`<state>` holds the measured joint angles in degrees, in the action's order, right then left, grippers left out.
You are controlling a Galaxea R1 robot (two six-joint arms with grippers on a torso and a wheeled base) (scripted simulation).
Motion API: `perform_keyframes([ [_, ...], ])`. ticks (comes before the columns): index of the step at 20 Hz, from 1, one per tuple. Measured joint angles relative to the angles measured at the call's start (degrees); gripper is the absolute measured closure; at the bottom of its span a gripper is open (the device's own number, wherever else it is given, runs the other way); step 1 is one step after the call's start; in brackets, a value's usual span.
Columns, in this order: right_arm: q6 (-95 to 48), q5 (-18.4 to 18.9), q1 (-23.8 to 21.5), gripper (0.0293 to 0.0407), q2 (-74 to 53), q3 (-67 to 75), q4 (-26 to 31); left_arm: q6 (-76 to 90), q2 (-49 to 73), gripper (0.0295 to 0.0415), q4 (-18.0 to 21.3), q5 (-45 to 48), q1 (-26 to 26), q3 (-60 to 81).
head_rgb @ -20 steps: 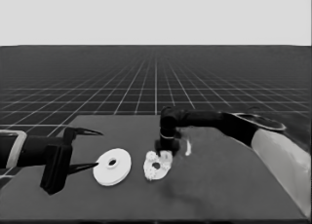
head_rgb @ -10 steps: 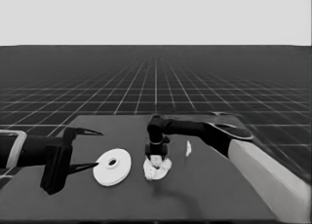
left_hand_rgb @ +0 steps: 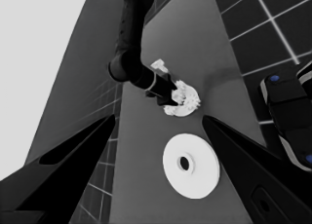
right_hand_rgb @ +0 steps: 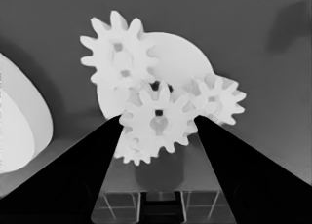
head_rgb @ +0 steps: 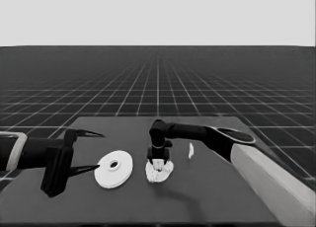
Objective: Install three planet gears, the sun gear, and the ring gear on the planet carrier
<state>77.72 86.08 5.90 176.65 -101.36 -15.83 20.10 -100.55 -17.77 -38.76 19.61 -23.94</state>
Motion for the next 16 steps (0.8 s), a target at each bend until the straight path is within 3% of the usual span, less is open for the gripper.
perform_keyframes([
  [16,9.5,-0.01,0.01,0.0391,0.01,0.0,-0.01,0.0,0.0,0.0326,0.0,0.0,0.0,0.0],
])
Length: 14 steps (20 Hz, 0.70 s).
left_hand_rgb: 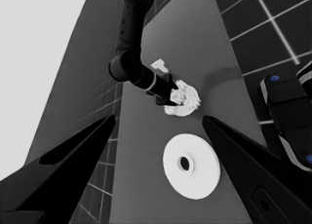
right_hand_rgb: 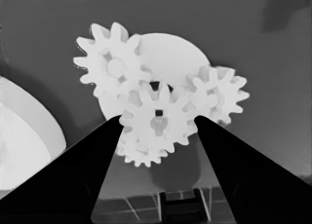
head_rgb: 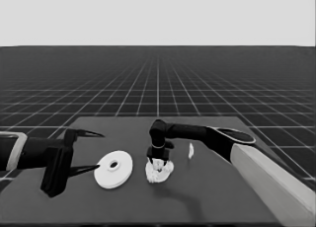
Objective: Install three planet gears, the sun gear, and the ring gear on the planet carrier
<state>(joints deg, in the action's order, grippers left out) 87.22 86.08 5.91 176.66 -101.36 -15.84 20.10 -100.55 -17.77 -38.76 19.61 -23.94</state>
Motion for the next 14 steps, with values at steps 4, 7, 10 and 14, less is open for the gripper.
perform_keyframes([
  [4,2.4,0.01,-0.01,0.0391,-0.01,0.0,0.0,0.0,0.0,0.0326,0.0,0.0,0.0,0.0],
  [7,4.2,0.01,0.01,0.0391,-0.02,0.0,0.0,0.0,0.0,0.0326,0.0,0.0,0.0,0.0],
  [10,6.0,0.02,0.01,0.0391,-0.03,-0.01,0.01,0.0,0.0,0.0326,0.0,0.0,0.0,0.0],
  [14,8.4,0.01,0.01,0.0391,0.01,0.02,0.02,0.0,0.0,0.0326,0.0,0.0,0.0,0.0],
])
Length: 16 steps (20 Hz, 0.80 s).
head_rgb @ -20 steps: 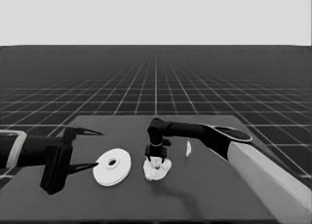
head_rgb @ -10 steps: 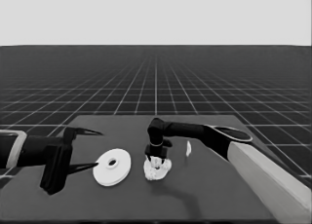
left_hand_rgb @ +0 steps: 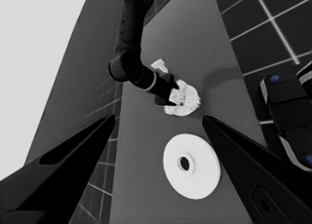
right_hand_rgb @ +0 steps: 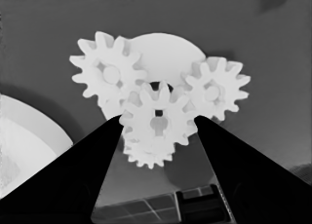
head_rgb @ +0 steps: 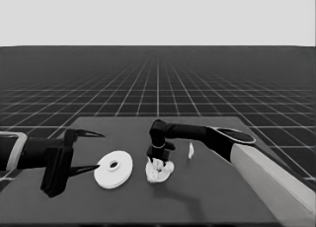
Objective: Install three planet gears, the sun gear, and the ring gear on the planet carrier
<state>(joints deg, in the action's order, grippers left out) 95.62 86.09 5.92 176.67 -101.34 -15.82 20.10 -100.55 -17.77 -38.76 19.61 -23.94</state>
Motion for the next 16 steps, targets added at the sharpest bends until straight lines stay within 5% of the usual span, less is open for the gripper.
perform_keyframes([
  [16,9.6,-0.01,0.27,0.039,-0.07,-0.06,-0.02,0.0,0.0,0.0326,0.0,0.0,0.0,0.0],
])
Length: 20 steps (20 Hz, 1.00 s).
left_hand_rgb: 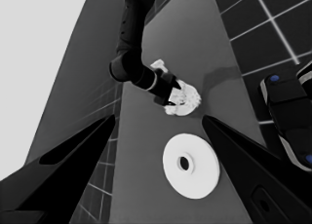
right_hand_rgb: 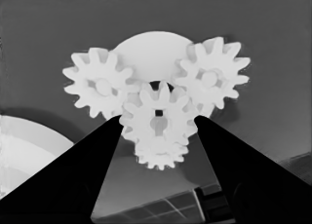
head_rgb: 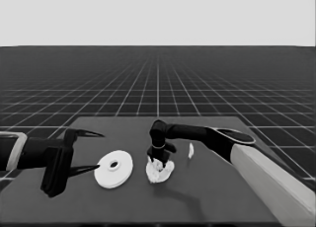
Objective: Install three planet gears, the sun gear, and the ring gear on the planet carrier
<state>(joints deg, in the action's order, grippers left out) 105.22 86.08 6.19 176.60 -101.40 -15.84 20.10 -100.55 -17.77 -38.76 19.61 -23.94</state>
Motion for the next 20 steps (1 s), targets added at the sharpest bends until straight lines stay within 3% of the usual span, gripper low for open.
perform_keyframes([
  [20,12.0,0.0,0.0,0.039,0.0,0.0,0.0,0.0,0.0,0.0326,0.0,0.0,0.0,0.0],
])
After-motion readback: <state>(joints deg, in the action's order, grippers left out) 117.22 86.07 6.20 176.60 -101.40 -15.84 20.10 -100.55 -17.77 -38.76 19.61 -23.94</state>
